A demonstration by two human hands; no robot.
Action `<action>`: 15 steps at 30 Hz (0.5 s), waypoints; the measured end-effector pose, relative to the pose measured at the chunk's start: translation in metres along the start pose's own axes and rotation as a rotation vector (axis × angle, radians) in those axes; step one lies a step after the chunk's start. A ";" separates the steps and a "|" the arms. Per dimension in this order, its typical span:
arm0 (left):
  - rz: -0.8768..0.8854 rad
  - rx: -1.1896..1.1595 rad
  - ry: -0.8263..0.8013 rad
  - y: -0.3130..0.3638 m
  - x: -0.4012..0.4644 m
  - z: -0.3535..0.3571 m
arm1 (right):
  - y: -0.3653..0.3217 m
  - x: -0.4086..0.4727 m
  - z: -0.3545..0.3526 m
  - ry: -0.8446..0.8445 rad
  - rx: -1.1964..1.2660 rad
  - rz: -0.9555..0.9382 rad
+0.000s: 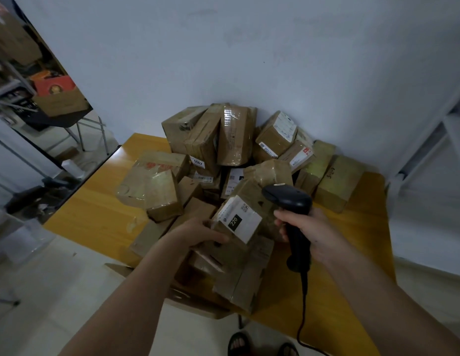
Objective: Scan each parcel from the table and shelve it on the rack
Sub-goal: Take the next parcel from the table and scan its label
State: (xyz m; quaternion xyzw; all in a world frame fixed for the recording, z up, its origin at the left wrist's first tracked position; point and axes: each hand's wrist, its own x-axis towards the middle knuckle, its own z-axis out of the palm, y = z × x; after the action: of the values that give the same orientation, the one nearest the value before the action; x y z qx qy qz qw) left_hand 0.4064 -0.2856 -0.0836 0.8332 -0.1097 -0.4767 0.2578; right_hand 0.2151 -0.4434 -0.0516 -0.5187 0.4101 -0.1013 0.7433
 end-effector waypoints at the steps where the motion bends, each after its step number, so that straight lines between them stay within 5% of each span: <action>1: 0.015 -0.029 -0.027 0.002 -0.001 -0.005 | -0.002 0.000 -0.001 -0.003 0.001 -0.007; 5: 0.136 0.100 0.016 0.016 -0.004 -0.007 | -0.010 -0.004 -0.002 -0.008 0.012 -0.025; 11: 0.695 0.494 0.714 0.042 -0.003 0.006 | -0.021 -0.018 -0.002 -0.061 -0.086 -0.089; 15: 0.819 0.487 0.851 0.065 0.002 0.007 | -0.023 -0.028 0.000 -0.047 -0.173 -0.179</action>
State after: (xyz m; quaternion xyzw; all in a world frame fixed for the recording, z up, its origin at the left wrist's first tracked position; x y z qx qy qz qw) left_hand 0.4056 -0.3438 -0.0529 0.8750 -0.4123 0.0715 0.2433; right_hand 0.2037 -0.4370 -0.0180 -0.6178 0.3517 -0.1193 0.6931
